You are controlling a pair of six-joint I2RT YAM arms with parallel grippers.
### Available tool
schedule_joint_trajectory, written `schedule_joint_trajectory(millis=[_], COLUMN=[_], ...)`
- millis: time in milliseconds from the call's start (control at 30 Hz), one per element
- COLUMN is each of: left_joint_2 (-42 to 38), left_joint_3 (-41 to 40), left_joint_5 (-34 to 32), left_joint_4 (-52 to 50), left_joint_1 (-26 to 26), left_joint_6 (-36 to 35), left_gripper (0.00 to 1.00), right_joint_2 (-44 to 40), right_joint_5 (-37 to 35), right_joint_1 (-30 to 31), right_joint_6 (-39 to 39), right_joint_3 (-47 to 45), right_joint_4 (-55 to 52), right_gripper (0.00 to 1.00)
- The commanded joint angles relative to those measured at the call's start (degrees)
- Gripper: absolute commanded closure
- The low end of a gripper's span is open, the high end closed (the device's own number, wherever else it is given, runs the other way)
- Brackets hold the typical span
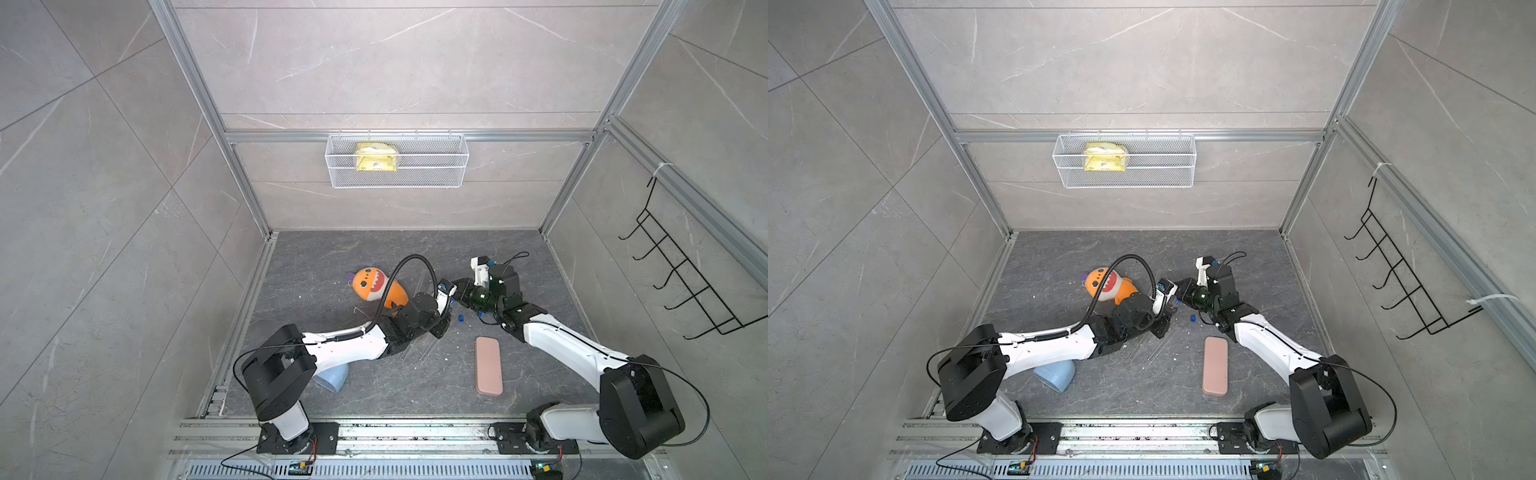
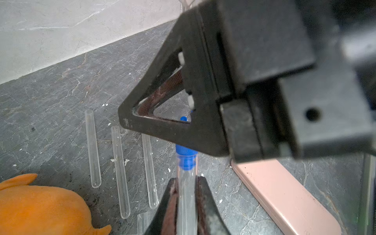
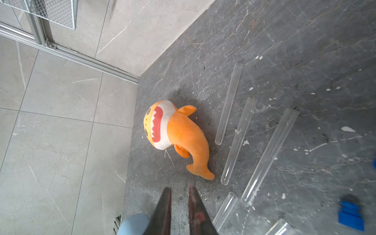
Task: Remove stoppers from test tubes
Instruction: Open the stopper on the test tube.
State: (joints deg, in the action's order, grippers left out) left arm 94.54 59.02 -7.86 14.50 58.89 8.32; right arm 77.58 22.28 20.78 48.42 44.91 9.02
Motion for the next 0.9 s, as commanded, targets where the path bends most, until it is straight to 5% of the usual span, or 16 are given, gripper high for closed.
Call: schedule_joint_trajectory(millis=[0, 867], left_joint_2=[-2.5, -3.8], left_joint_3=[1.5, -0.2], left_joint_5=[-0.6, -1.3], left_joint_4=[4.3, 5.8], left_joint_1=[0.0, -0.1], left_joint_6=[-0.6, -0.1], left_gripper=[0.97, 0.97], right_joint_2=[-0.7, -1.8], right_joint_5=[1.6, -0.1], right_joint_1=[1.0, 1.3], right_joint_6=[-0.4, -0.7], right_joint_3=[1.2, 0.8], right_joint_4=[-1.3, -1.5], right_gripper=[0.81, 0.77])
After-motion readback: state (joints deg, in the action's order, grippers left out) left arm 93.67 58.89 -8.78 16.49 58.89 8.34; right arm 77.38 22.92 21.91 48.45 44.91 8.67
